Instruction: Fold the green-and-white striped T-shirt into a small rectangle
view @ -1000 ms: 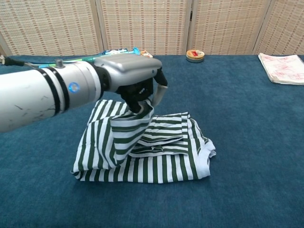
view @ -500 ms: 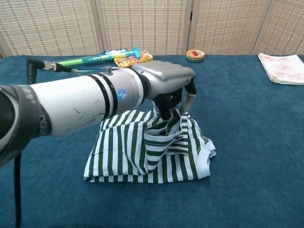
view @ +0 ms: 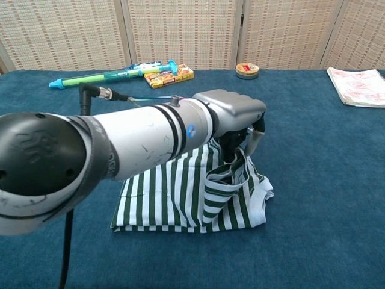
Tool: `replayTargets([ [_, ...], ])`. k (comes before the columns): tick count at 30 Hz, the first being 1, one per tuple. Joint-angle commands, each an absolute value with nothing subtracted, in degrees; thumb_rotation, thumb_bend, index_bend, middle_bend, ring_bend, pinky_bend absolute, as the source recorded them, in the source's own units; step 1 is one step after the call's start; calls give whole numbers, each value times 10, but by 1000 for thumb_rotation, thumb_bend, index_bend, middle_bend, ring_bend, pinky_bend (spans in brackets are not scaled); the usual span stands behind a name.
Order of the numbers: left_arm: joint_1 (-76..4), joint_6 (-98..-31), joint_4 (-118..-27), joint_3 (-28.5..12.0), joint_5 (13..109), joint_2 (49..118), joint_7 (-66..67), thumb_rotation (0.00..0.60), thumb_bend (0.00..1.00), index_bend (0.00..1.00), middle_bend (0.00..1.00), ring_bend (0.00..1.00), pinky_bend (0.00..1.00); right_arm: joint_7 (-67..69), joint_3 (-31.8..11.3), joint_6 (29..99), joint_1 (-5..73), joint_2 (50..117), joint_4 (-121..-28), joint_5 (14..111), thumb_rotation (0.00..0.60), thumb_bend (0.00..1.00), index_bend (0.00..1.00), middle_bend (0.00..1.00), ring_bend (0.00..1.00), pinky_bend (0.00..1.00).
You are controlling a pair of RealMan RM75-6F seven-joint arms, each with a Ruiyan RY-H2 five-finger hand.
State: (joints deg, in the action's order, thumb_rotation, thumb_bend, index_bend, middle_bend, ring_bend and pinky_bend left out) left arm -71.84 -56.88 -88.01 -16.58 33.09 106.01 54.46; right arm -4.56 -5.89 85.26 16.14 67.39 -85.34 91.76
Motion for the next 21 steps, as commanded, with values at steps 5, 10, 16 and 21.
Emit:
replayTargets([
  [5, -723, -595, -851, -175, 341, 1093, 515, 600, 280, 274, 837, 777, 871, -43, -60, 854, 160, 675, -851, 918, 600, 409, 217, 974, 973, 1000],
  [10, -720, -621, -823, -184, 372, 1121, 485, 600, 179, 65, 818, 764, 872, -41, -61, 855, 158, 674, -849, 917, 600, 409, 217, 973, 973, 1000],
  [16, -715, -640, -802, -197, 400, 1144, 458, 600, 153, 0, 798, 744, 864, -38, -61, 856, 157, 674, -847, 917, 600, 409, 217, 973, 973, 1000],
  [21, -698, -645, -825, -201, 407, 1125, 446, 600, 152, 0, 793, 741, 864, -37, -63, 856, 157, 673, -846, 916, 600, 409, 217, 973, 973, 1000],
])
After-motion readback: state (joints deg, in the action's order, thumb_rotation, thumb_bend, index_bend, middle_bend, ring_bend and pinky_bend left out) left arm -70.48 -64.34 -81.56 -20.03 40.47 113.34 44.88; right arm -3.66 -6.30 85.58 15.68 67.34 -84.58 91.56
